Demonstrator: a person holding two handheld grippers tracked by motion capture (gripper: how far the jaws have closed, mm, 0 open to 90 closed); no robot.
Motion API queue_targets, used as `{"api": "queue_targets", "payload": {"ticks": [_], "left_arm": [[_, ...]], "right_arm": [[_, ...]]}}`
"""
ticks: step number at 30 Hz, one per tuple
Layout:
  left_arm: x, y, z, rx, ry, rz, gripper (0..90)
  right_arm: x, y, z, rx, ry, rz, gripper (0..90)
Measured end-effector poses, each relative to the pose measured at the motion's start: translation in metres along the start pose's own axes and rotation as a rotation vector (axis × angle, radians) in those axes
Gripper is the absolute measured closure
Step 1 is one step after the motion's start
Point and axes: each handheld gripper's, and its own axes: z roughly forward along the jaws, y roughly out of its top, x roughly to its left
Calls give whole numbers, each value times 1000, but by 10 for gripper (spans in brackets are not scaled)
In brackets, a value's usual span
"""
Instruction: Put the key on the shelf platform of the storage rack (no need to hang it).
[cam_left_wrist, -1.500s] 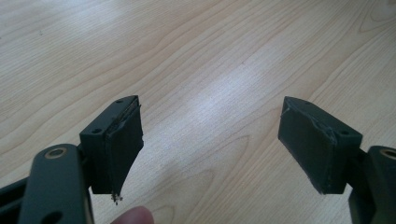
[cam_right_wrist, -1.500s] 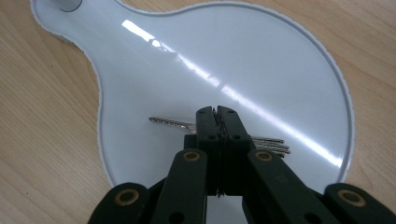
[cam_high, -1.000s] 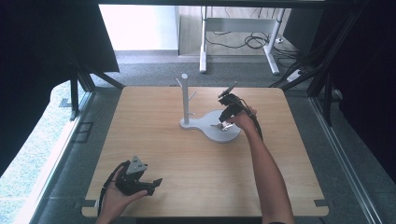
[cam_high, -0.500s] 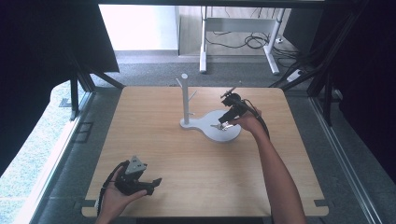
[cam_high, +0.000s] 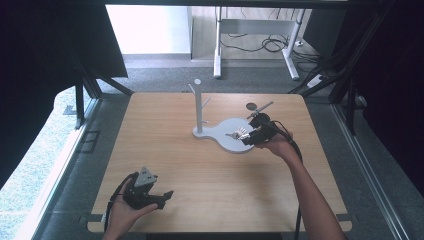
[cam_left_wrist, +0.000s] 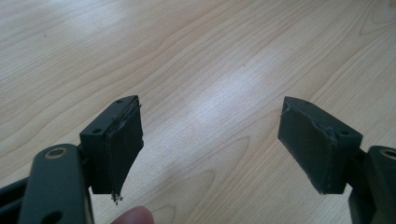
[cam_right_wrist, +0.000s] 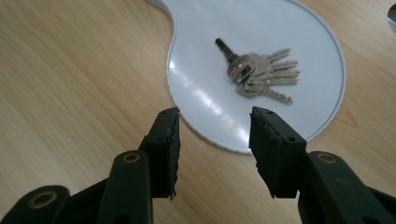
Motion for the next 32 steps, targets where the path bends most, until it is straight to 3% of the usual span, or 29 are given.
{"api": "queue_targets", "payload": {"ticks": [9, 17, 21, 28, 31, 32], "left_arm": [[-2, 0, 2, 4, -1, 3, 223], [-3, 0, 4, 10, -1, 5, 223], [-4, 0, 6, 15, -4, 5, 223], [-6, 0, 10, 26, -3, 7, 223], [-6, 0, 10, 27, -2, 9, 223], [-6, 0, 11, 27, -3, 8, 223]], "right_arm": [[8, -37, -11, -57, 31, 6, 525], [12, -94, -13, -107, 38, 42, 517], [10, -108, -12, -114, 34, 66, 517], [9, -117, -11, -150, 41, 85, 502], [7, -120, -7, -154, 26, 107, 474], [3, -125, -2, -161, 1, 134, 438]]}}
